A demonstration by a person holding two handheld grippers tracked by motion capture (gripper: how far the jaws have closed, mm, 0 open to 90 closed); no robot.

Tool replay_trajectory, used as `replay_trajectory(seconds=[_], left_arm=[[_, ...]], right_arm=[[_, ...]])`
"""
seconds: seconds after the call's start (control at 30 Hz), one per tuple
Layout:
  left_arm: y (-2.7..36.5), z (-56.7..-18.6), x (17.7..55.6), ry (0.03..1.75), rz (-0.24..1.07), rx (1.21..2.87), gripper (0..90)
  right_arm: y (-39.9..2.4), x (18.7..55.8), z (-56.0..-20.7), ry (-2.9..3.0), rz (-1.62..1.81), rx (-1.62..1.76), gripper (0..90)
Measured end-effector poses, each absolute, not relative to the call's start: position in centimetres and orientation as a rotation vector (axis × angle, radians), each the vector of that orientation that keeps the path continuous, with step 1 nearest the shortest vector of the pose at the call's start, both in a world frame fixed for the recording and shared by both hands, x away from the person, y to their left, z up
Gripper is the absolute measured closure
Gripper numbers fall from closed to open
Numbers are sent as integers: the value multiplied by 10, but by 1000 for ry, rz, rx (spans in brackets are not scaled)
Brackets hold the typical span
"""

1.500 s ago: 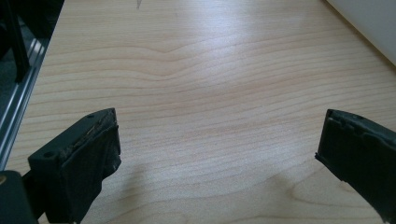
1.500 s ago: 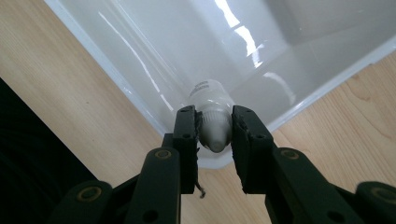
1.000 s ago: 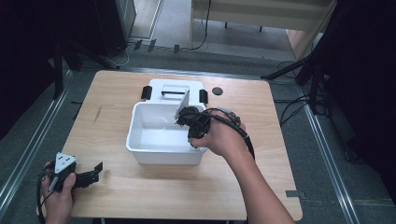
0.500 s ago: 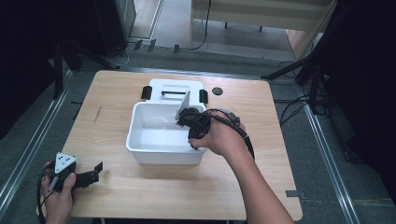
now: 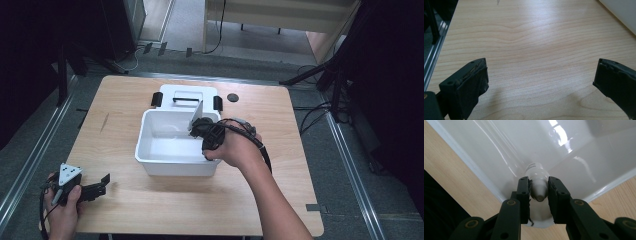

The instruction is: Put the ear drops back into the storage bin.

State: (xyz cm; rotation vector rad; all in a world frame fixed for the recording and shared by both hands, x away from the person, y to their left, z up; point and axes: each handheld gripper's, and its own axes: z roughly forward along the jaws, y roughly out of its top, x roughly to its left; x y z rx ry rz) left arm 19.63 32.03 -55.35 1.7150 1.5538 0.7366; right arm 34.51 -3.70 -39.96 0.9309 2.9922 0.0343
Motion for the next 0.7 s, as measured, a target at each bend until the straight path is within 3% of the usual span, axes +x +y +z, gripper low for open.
replay_trajectory(seconds=[0.7], left_arm=[[320, -554, 196, 1556, 735, 1711, 0]], right_arm=[[-30, 343, -422, 2969, -32, 849, 723]])
